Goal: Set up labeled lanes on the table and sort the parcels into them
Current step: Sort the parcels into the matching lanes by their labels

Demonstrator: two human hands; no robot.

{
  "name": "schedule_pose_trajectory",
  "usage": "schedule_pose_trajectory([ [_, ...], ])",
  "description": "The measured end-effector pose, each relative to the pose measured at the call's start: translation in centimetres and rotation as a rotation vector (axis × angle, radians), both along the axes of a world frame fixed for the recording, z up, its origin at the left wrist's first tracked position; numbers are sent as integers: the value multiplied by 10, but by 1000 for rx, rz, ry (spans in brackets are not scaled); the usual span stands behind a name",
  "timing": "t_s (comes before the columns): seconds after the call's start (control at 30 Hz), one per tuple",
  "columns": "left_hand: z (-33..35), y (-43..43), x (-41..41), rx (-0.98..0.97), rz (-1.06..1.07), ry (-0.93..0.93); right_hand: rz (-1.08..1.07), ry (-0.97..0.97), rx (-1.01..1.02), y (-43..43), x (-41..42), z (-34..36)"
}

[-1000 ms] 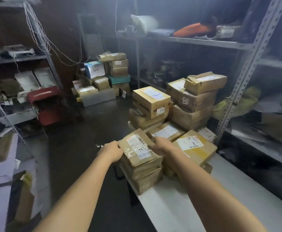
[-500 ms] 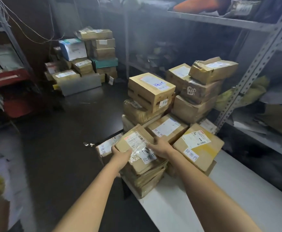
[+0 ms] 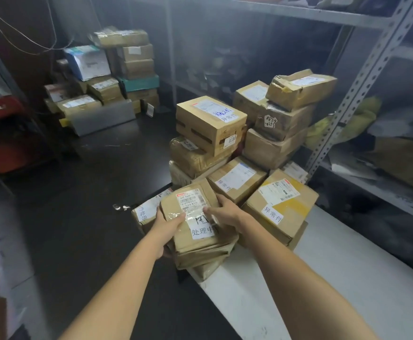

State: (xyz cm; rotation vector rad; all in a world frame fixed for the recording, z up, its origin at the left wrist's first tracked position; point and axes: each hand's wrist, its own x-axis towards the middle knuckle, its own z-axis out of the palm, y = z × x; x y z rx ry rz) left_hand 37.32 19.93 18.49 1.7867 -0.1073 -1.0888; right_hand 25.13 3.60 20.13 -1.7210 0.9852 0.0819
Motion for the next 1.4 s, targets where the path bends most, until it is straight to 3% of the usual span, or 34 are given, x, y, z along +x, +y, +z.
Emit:
schedule_pose_trajectory([
  [0.2,28,6,1,4,-91,9,-81,-58,12,12,-19,25],
  [0.57,145,-58,-31,-113,-253,-311,-363,-273,-161,5,-100,135],
  [0.83,185,-107,-164,-188,-456,-385,-577,-270,-238,-9,-248,170],
  [1.13,192,-127,-398,-199,-716,-362,-820,-246,-283,20,-490,164],
  [1.4,156,-111,-555,-89,-944,-202,-937,-142,-281,66,-647,140],
])
